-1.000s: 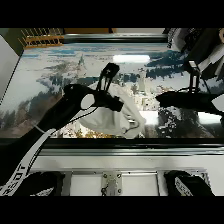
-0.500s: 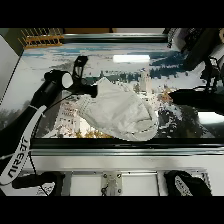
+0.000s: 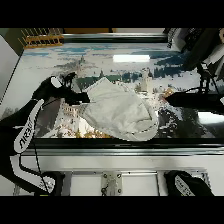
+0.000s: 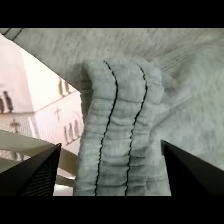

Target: Fold the clothes and pants, and hang the long-sleeved shirts on hangers.

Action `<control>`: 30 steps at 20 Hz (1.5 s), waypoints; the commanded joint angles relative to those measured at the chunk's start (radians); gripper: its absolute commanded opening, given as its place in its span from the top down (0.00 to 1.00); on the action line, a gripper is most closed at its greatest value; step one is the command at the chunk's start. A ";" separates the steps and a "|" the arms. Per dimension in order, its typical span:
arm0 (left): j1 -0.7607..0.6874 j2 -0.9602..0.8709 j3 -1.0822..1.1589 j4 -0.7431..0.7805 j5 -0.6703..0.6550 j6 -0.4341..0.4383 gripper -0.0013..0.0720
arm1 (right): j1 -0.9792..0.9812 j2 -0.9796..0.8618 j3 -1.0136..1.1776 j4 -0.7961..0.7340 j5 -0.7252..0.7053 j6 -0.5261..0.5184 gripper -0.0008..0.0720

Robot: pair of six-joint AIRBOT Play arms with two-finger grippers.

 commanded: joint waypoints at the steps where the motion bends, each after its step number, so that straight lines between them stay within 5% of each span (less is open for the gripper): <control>1: -0.027 -0.033 -0.001 -0.040 -0.008 0.040 0.19 | 0.000 -0.060 0.000 0.000 0.010 0.000 0.27; 2: -0.036 -0.031 0.000 -0.041 -0.001 0.040 0.50 | 0.000 -0.084 0.000 0.000 0.005 0.000 0.14; 3: -0.038 -0.030 0.013 -0.038 -0.008 0.040 0.88 | -0.001 -0.110 0.000 -0.002 -0.005 0.000 0.15; 4: -0.034 -0.030 0.039 -0.038 -0.031 0.042 0.94 | -0.001 -0.140 0.000 -0.011 -0.027 0.011 0.15; 7: 0.001 -0.008 0.130 -0.033 -0.107 0.042 0.95 | 0.000 -0.252 0.000 -0.054 -0.116 0.127 0.15; 10: 0.015 0.034 0.148 -0.030 -0.099 0.042 0.95 | 0.022 -0.405 0.000 -0.005 -0.121 0.132 0.15; 16: 0.016 0.047 0.148 -0.032 -0.102 0.035 0.94 | 0.166 -0.581 0.001 0.177 -0.122 0.000 0.16; 17: 0.016 0.055 0.148 -0.032 -0.101 0.034 0.95 | 0.177 -0.583 0.002 0.179 -0.126 -0.023 0.28; 19: 0.016 0.092 0.148 -0.028 -0.089 0.032 0.95 | 0.180 -0.574 0.008 0.183 -0.122 -0.045 0.94; 24: 0.016 0.381 0.241 0.189 -0.085 -0.056 0.95 | 0.089 -0.301 0.203 0.107 -0.090 -0.044 0.95; 30: -0.009 0.760 0.394 0.205 -0.184 -0.116 0.94 | 0.005 0.145 0.496 -0.011 -0.057 -0.001 0.95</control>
